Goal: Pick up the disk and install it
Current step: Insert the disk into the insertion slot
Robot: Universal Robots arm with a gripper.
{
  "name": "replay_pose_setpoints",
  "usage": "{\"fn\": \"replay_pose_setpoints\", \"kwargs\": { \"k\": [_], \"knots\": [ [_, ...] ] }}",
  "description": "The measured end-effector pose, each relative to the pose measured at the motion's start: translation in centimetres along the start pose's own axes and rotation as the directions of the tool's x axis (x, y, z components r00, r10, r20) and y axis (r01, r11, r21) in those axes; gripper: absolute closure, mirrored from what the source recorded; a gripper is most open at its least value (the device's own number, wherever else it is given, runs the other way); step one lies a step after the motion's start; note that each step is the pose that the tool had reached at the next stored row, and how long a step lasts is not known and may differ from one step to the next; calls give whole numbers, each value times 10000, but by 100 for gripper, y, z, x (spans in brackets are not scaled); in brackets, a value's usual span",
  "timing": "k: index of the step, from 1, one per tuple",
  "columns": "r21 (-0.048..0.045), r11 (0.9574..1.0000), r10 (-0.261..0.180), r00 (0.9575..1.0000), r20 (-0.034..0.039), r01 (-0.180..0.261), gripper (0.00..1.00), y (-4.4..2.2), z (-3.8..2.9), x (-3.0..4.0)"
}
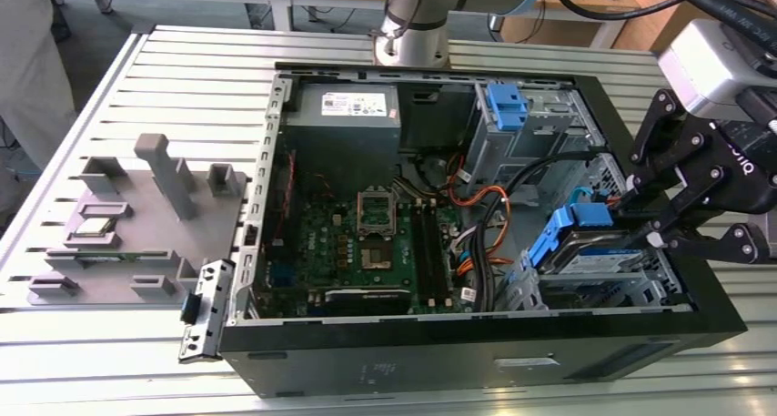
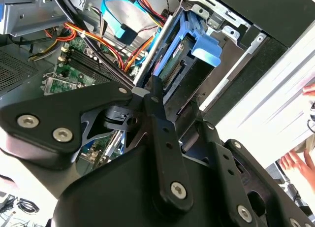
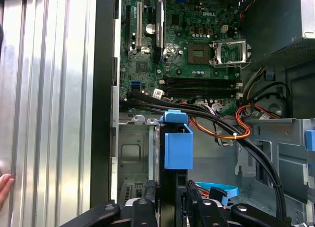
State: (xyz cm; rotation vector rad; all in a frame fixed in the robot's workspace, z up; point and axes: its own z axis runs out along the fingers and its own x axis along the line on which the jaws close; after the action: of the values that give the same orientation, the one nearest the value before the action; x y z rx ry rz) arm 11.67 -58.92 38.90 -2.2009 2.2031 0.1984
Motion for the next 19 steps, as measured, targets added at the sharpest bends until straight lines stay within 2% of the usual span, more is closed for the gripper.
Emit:
{"fn": "replay_pose_setpoints", "kwargs": {
  "k": [3,6,7,14,19],
  "knots": [
    [3,10000,-1,10000,8,1,65,1,-14,-2],
    [0,10000,-1,10000,-9,1,65,11,-142,-15],
    [0,10000,0,10000,-9,0,65,12,-164,-17],
    [0,10000,0,10000,-3,0,65,13,-173,-18],
    [-18,10000,4,10000,-3,-4,65,18,-274,-29]
  ]
}}
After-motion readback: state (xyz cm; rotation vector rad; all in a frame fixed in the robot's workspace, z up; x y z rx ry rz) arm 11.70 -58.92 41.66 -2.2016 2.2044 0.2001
